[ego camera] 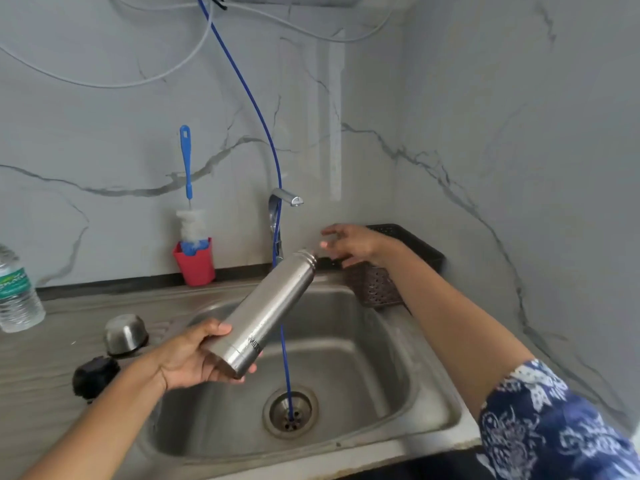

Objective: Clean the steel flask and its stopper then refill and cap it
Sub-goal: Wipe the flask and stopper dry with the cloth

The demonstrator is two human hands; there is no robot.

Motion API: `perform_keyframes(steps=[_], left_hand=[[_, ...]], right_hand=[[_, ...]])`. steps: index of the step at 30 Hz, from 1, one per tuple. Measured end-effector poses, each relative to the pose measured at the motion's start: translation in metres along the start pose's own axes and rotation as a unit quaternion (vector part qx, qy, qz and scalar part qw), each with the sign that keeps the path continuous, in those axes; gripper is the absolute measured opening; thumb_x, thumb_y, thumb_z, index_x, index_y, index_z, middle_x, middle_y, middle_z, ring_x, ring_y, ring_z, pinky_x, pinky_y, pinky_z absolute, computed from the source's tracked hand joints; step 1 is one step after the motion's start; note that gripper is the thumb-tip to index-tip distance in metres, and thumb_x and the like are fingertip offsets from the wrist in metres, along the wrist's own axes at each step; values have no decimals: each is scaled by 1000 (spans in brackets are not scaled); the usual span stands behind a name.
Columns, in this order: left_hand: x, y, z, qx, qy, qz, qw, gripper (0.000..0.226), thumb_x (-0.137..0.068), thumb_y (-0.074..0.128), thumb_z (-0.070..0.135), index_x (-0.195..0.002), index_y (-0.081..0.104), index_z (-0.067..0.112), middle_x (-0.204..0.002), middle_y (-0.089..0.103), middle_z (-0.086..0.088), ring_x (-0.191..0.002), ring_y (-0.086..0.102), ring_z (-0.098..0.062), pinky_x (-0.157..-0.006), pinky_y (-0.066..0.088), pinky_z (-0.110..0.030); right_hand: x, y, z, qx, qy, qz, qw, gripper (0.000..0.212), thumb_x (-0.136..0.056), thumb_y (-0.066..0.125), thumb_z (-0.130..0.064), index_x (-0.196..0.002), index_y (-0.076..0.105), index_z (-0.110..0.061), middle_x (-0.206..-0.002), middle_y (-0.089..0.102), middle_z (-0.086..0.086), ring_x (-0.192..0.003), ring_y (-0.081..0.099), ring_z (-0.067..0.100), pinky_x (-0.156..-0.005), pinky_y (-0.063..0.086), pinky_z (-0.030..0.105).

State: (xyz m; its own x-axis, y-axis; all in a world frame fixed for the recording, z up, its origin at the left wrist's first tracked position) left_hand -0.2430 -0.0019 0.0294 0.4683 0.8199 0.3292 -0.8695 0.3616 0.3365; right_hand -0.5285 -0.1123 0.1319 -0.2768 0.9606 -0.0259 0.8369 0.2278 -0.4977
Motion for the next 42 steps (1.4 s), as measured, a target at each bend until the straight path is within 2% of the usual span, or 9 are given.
perform_keyframes(steps=[3, 6, 12, 18, 25, 31, 35, 39, 42], left_hand=[[-7, 2, -13, 27, 28, 4, 999, 110, -20, 94, 8, -120, 53, -8, -114, 58, -39, -91, 64, -53, -69, 52, -66], [-17, -9, -17, 45, 73, 22, 996, 114, -20, 93, 6, -126, 52, -2, -124, 55, -35, -98, 63, -51, -80, 48, -66], [-38, -25, -20, 89, 125, 82, 985, 133, -15, 95, 16, -137, 45, 0, -136, 49, -29, -120, 49, -43, -83, 52, -53], [-46, -30, -25, 114, 149, 89, 978, 124, -13, 96, 18, -128, 52, 1, -125, 59, -27, -120, 51, -45, -83, 52, -55], [-52, -26, -30, 104, 158, 76, 979, 111, -9, 96, 20, -114, 62, 6, -107, 69, -20, -92, 69, -32, -78, 56, -49], [-52, -18, -29, 96, 173, 52, 979, 111, -9, 96, 20, -114, 60, 8, -98, 72, -17, -88, 70, -31, -74, 59, -44], [-48, -15, -27, 63, 178, 37, 981, 123, -17, 96, 23, -130, 51, 2, -118, 62, -27, -111, 55, -42, -74, 58, -39], [-43, -6, -26, 47, 175, 31, 983, 120, -16, 96, 25, -125, 53, 1, -114, 63, -31, -97, 65, -39, -69, 60, -38], [-37, 1, -24, 53, 173, 36, 983, 120, -14, 97, 31, -123, 55, 3, -105, 67, -24, -91, 66, -36, -70, 59, -39]], right_hand=[[-25, -49, 20, 240, 21, 114, 964, 39, -92, 61, -25, -128, 55, -12, -123, 58, 10, -114, 54, 26, -91, 43, 30], [-41, -74, 57, 454, 133, 37, 880, 44, -91, 60, -27, -132, 55, -11, -137, 52, 11, -120, 51, 28, -100, 40, 33], [-57, -78, 112, 420, 364, -119, 823, 48, -88, 59, -37, -129, 57, -13, -128, 57, 8, -108, 55, 28, -96, 43, 39], [-74, -84, 113, 477, 314, -156, 806, 57, -92, 57, -34, -145, 37, -27, -146, 39, 3, -125, 46, 29, -105, 38, 43], [-80, -80, 111, 534, 216, -136, 806, 47, -79, 69, -22, -125, 55, -20, -126, 54, 3, -106, 57, 27, -86, 49, 38], [-71, -87, 83, 499, 171, -87, 845, 38, -77, 72, -26, -114, 66, -18, -118, 62, 4, -104, 58, 25, -90, 48, 41], [-50, -101, 52, 411, 154, 1, 899, 53, -73, 73, -37, -118, 61, -13, -114, 60, 6, -102, 58, 26, -88, 49, 39], [-20, -107, 18, 146, 70, 154, 975, 28, -79, 66, -21, -105, 62, -9, -102, 64, 11, -96, 62, 29, -84, 51, 35], [5, -86, 0, -92, 11, 252, 963, 21, -80, 59, -7, -101, 62, -9, -99, 67, 14, -99, 64, 33, -87, 54, 42]])
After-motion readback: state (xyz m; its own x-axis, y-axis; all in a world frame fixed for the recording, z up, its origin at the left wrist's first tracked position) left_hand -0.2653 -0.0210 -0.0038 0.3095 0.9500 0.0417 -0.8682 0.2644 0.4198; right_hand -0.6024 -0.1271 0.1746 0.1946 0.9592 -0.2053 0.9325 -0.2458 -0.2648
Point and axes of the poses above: each hand's wrist, its own x-axis away from the middle knuckle, its own y-axis out of the palm, z = x × y, the point moved 3 cm from there along -x, towards the middle knuckle
